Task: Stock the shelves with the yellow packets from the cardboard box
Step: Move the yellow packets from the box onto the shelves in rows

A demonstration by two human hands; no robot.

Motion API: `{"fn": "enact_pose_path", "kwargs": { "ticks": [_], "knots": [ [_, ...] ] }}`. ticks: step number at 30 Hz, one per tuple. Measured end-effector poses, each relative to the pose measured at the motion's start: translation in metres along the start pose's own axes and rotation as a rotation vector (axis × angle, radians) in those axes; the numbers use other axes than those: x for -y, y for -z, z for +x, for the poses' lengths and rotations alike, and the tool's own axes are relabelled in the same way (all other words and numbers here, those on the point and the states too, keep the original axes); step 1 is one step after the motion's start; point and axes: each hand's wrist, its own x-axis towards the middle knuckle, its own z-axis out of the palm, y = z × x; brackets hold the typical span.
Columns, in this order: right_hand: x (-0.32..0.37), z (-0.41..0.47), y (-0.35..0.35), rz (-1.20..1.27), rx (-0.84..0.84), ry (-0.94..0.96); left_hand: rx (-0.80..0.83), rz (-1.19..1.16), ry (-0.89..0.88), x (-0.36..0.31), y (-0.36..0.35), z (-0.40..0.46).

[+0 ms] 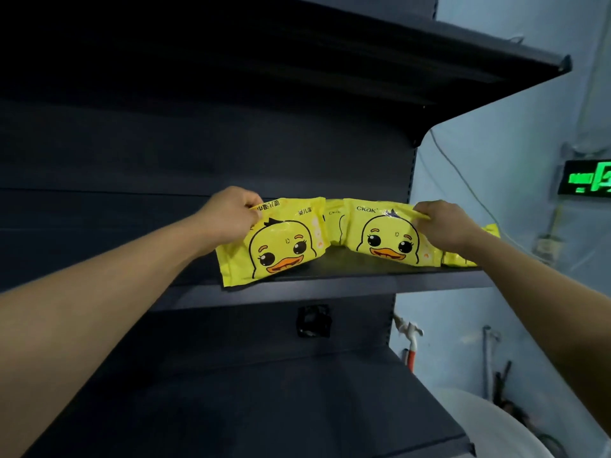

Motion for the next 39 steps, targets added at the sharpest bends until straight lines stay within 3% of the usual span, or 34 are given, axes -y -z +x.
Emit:
{"fn": "enact_pose_path", "kwargs": {
  "ticks": [6, 12, 17, 23, 28, 33, 39],
  "knots": [
    [-0.018, 0.092, -0.024, -0.067, 0.103, 0.195, -0.055, 0.002, 0.059, -0.015, -0.022, 0.046],
    [-0.02, 0.15, -0.059, -0.167, 0.223, 0.233, -0.082, 0.023, 0.091, -0.015, -0.033, 0.07],
    [-0.026, 0.178, -0.092, -0.232, 0.176, 0.108, -0.073, 0.021, 0.107, -0.018, -0.043, 0.081],
    [-0.029, 0.186, -0.109, -0.231, 0.123, 0.13, -0.042, 0.024, 0.085, -0.03, -0.057, 0.09],
    [-0.033, 0.186, -0.099, -0.15, 0.127, 0.18, -0.004, 0.039, 0.044, -0.044, -0.072, 0.099],
    [-0.048, 0.187, -0.059, -0.076, 0.015, 0.179, 0.035, 0.052, 0.01, -0.061, -0.098, 0.117],
    [-0.069, 0.176, -0.033, -0.05, 0.07, 0.164, 0.107, 0.06, -0.032, -0.078, -0.138, 0.15]
  ]
}}
